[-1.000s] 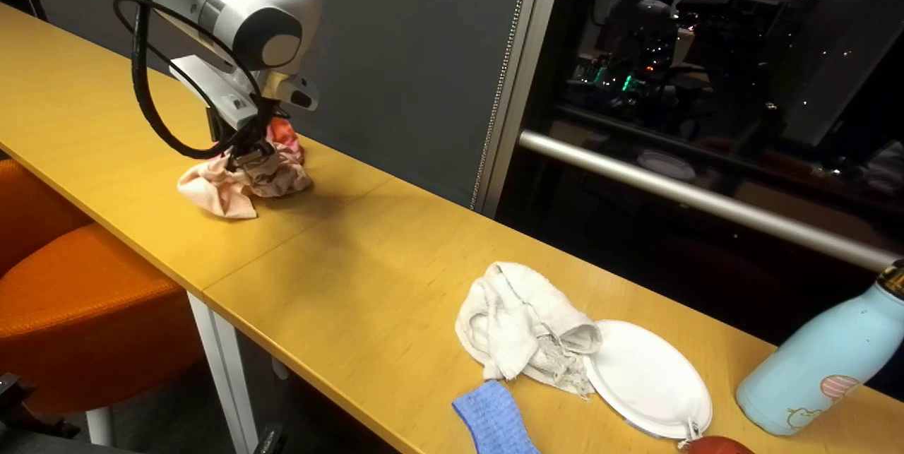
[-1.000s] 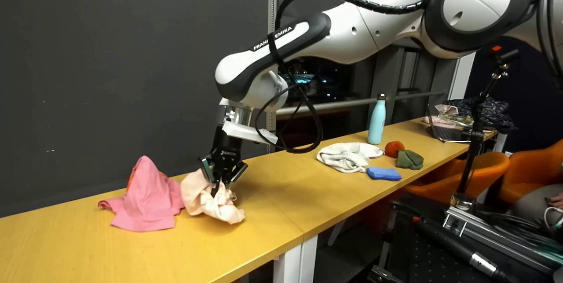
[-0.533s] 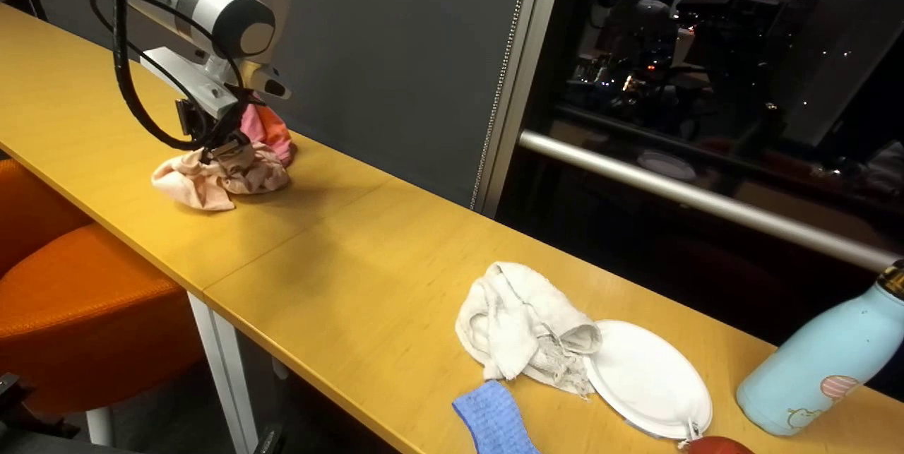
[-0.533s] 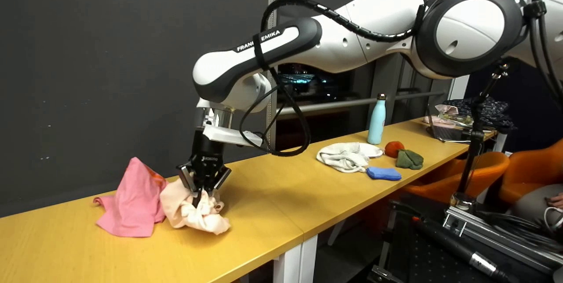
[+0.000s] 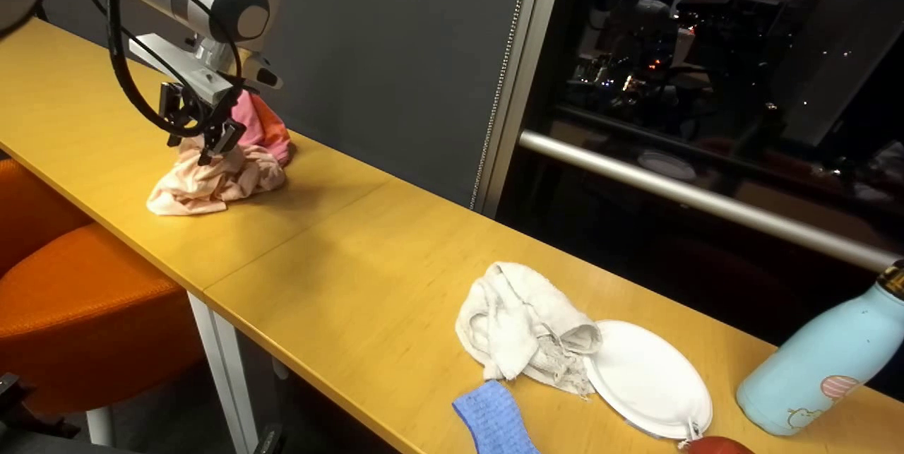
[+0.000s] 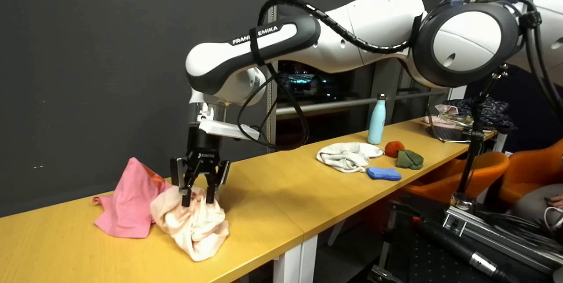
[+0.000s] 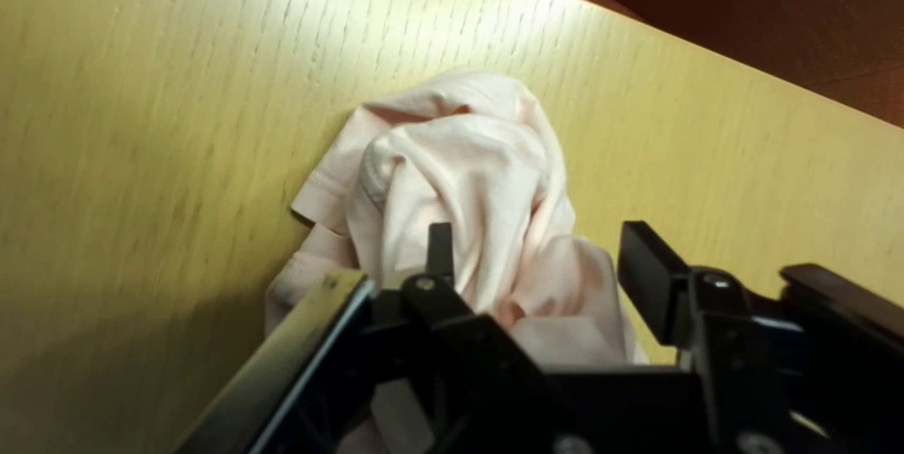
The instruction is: Fold the peach t-shirt, move it to the left and then use the white towel to wipe the table
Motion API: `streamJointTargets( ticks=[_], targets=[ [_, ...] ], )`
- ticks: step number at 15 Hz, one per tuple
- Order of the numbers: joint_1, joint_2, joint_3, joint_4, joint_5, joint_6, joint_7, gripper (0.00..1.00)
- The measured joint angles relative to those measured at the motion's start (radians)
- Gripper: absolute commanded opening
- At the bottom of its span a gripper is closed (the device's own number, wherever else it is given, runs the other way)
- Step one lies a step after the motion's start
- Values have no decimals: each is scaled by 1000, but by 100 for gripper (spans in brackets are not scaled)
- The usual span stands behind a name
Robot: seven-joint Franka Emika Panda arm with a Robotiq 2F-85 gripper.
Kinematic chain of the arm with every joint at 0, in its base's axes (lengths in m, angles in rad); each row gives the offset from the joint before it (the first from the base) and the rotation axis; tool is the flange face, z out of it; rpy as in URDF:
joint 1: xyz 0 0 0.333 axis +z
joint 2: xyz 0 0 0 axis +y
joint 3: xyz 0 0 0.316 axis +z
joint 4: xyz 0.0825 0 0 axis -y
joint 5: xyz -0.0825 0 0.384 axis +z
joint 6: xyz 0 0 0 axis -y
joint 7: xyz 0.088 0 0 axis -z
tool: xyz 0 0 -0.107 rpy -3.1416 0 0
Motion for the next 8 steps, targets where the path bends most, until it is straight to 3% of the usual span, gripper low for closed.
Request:
streamJointTargets(
  ticks=[2, 8],
  targets=[
    [-3, -16, -9, 7, -11, -37, 0, 100],
    [-69, -142, -94, -86, -69, -88, -1, 100]
  ],
)
